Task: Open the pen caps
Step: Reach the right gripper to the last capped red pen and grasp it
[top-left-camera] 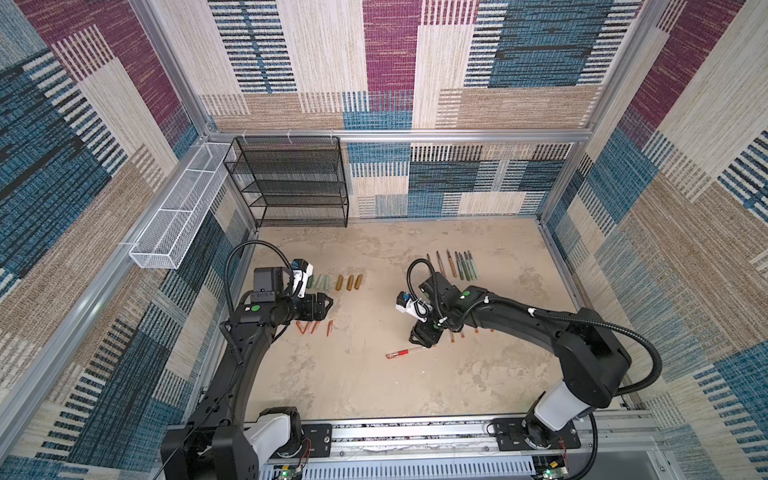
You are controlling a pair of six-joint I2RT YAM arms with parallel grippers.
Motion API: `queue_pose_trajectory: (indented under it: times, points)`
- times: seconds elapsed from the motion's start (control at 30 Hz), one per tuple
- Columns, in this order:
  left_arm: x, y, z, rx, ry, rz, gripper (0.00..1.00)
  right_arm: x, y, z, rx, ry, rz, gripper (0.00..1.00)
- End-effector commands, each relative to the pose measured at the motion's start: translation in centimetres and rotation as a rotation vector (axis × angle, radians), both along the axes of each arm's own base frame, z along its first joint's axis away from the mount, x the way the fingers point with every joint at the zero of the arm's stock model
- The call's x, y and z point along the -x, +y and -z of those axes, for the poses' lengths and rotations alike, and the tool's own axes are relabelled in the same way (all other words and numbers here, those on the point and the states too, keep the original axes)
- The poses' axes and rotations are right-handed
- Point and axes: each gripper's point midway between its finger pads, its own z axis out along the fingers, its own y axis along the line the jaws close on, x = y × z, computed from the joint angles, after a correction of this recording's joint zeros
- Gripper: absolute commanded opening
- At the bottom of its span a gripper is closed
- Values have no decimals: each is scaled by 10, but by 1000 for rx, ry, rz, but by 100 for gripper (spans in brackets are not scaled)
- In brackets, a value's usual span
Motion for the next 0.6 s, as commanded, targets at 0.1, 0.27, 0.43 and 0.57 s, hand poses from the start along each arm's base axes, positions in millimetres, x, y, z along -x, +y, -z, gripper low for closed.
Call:
queue_pose_trajectory:
  times: [0.1, 0.27, 0.43, 0.57]
  points:
    - [-4, 1, -4, -7, -17, -2, 83, 10, 6, 18, 57, 21, -96, 61]
    - [-5, 1, -2, -5, -10, -5, 83, 22, 5, 33, 90, 53, -130, 60]
    - [-6, 2, -1, -4, -5, -11, 81, 27, 3, 40, 105, 63, -140, 57]
    - [-6, 2, -1, -4, -6, -13, 81, 24, 1, 45, 123, 55, -127, 52]
